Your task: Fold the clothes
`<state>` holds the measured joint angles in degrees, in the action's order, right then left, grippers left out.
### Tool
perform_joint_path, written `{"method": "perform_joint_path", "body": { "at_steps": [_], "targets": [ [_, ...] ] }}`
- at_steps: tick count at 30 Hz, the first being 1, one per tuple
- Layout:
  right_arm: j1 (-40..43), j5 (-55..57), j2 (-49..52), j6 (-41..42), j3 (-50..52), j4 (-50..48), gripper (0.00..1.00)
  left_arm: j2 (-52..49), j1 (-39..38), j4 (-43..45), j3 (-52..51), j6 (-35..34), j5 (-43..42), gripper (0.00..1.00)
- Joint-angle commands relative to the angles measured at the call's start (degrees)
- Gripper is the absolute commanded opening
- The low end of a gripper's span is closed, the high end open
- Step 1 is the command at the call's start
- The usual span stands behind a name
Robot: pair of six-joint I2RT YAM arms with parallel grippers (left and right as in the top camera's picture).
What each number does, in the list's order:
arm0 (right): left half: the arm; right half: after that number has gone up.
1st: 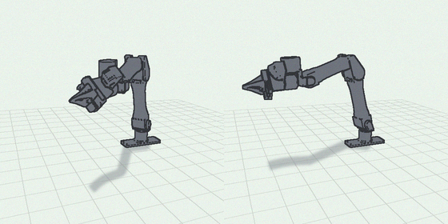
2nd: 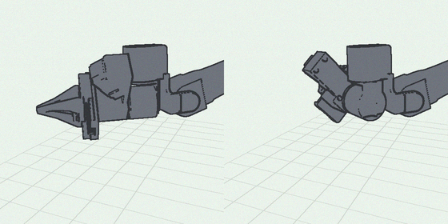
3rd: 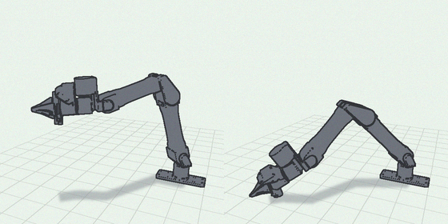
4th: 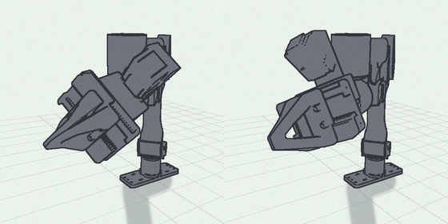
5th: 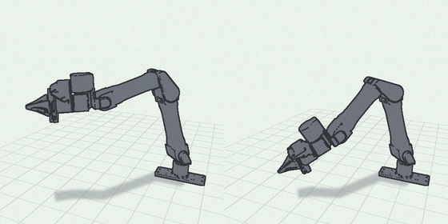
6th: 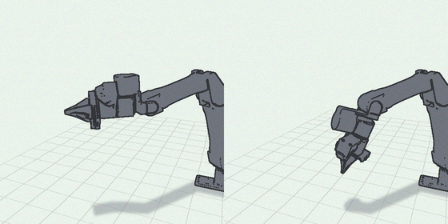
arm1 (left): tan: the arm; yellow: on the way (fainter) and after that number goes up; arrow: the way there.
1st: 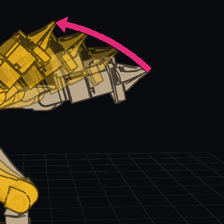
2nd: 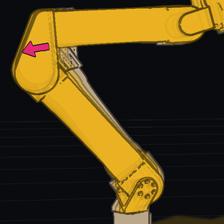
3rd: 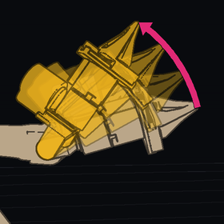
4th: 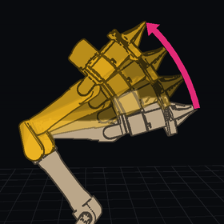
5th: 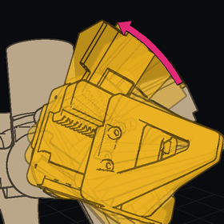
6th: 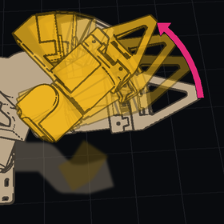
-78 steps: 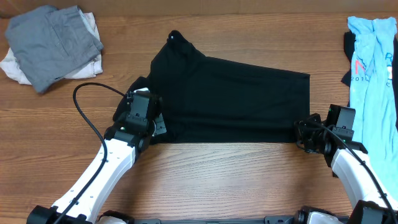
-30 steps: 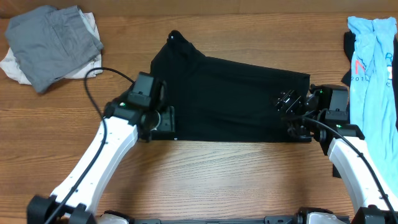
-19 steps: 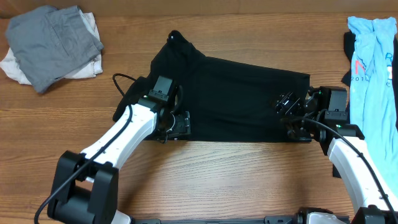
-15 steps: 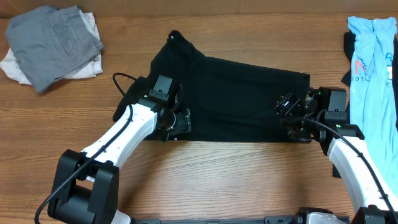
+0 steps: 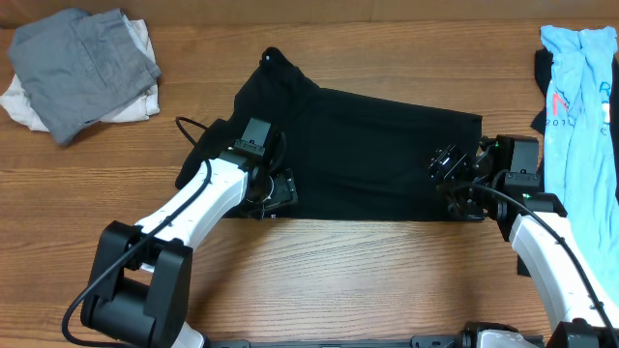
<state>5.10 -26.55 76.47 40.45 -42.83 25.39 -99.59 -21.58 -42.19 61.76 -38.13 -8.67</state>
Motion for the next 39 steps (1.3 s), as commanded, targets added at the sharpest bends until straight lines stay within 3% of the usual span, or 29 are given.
{"method": "perform_joint_path", "body": {
  "at_steps": [1,27,34,39],
  "targets": [
    [-0.2,0.6,0.1,-0.4,-1.3,0.0,0.89,-0.4,-0.1,1.1,0.1,-2.4,2.7,0.75],
    [-0.2,1.2,0.1,-0.4,-1.3,1.2,0.89,-2.7,-0.1,6.9,0.1,-3.7,4.8,0.70],
    [-0.2,1.2,0.1,-0.5,-1.3,1.9,0.89,-6.0,0.6,8.9,0.1,-2.1,4.4,0.54],
    [-0.2,2.1,0.1,-0.5,-1.3,2.0,0.89,-5.9,0.6,8.8,1.9,-0.5,4.6,0.53]
  ]
}}
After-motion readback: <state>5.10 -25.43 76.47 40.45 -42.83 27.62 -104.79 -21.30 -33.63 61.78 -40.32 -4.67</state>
